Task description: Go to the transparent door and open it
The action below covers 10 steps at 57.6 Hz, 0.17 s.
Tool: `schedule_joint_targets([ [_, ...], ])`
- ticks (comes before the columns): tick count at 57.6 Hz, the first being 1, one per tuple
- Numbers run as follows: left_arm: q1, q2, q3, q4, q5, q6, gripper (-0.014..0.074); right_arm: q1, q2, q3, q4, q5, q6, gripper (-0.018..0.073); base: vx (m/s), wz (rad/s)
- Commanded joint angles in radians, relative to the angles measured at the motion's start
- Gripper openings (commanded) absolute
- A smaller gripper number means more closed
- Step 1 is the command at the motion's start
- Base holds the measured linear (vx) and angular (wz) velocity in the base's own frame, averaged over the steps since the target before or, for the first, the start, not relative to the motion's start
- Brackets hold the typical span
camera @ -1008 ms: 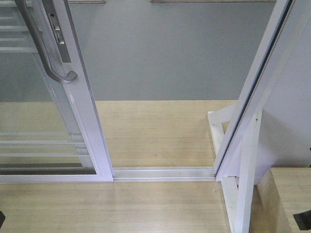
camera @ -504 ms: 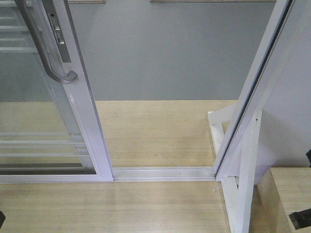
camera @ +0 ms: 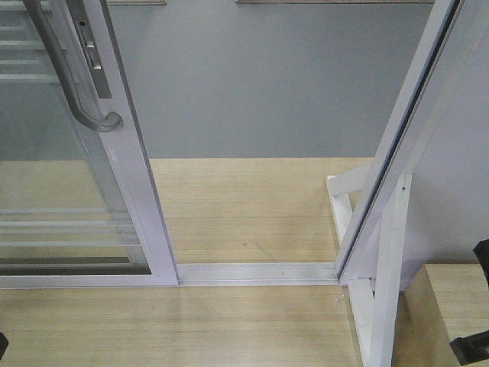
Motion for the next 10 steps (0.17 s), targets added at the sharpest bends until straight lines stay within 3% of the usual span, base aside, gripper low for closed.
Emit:
schedule_joint_targets([
  [1,-0.001,-0.013,0.028,-0.011,-0.078,-0.003,0.0004,-0.007,-0.014,0.014,-0.010,-0.075,-0.004,0.0002,0.00,0.00],
  [10,-0.001,-0.013,0.028,-0.011,-0.078,-0.003,0.0004,-0.007,-0.014,0.014,-0.010,-0.075,-0.004,0.0002,0.00,0.00],
])
